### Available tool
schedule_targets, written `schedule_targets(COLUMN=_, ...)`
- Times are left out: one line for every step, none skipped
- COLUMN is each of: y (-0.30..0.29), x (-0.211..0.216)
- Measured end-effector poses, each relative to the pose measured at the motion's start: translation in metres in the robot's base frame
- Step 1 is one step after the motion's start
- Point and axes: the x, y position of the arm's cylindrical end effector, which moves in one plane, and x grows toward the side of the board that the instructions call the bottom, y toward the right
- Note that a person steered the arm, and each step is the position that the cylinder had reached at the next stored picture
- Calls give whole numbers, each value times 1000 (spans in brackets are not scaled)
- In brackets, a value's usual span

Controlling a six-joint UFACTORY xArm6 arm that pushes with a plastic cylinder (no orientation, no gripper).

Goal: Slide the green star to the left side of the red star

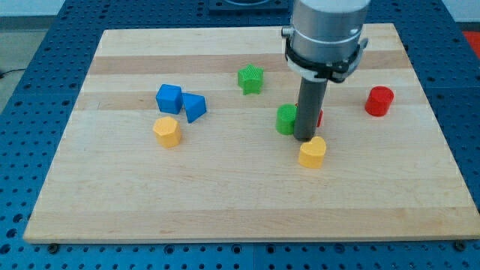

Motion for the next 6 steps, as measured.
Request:
schedule_targets(y=-23, x=10)
schedule_targets(y=-95, x=11)
schedule_targets(y=-109, x=-12)
schedule_targets(y=-60, x=-21)
schedule_targets(y=-3, x=-21)
schedule_targets(y=9, x=-26)
